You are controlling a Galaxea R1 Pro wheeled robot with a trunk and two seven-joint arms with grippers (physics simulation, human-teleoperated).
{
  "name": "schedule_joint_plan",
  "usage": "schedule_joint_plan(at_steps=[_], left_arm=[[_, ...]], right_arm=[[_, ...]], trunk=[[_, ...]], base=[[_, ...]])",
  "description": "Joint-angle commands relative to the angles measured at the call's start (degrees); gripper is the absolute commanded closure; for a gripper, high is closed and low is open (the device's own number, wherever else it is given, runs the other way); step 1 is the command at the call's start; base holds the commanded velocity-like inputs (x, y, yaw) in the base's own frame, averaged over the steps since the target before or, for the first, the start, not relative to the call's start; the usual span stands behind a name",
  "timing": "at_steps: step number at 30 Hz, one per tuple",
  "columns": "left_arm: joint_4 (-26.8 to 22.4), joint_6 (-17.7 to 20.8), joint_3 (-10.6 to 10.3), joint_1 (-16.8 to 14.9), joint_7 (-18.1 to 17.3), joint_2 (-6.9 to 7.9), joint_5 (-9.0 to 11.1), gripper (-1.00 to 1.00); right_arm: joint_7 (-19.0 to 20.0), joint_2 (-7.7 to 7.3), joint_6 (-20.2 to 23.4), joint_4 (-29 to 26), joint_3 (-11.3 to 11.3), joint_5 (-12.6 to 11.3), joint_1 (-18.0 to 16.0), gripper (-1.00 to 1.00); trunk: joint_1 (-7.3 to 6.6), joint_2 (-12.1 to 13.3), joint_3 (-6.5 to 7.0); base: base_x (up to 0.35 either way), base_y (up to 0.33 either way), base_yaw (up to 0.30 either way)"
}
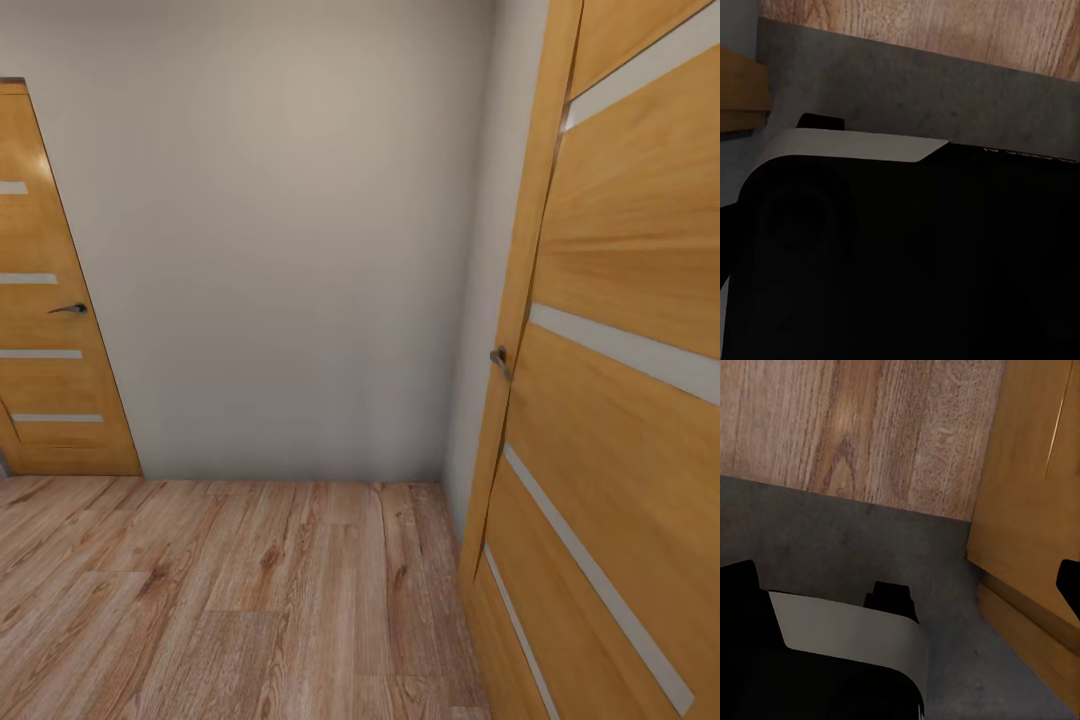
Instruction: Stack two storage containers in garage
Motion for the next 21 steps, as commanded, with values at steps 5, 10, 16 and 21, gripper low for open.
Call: schedule_joint_plan(at_steps=[5, 10, 16, 21], left_arm=[[0.0, -0.09, 0.05, -0.02, -0.1, -0.01, 0.43, -1.0], [0.0, -0.05, -0.01, -0.02, -0.1, 0.06, 0.43, -1.0], [0.0, -0.04, -0.02, -0.04, -0.11, 0.08, 0.43, -1.0], [0.0, -0.04, 0.01, -0.01, -0.1, 0.08, 0.43, -1.0]], right_arm=[[-0.08, 0.05, -0.3, 0.17, 0.48, -0.49, -0.06, -1.0], [-0.04, 0.06, -0.3, 0.17, 0.48, -0.49, -0.06, -1.0], [-0.04, 0.05, -0.3, 0.17, 0.48, -0.49, -0.06, -1.0], [-0.01, 0.05, -0.3, 0.17, 0.48, -0.49, -0.06, -1.0]], trunk=[[0.0, -0.03, -0.06], [0.0, -0.03, -0.06], [0.0, -0.03, -0.06], [0.0, -0.03, -0.06]], base=[[0.002, 0.0, 0.0], [0.19, 0.0, 0.0], [0.299, 0.0, 0.0], [0.123, 0.0, 0.0]])
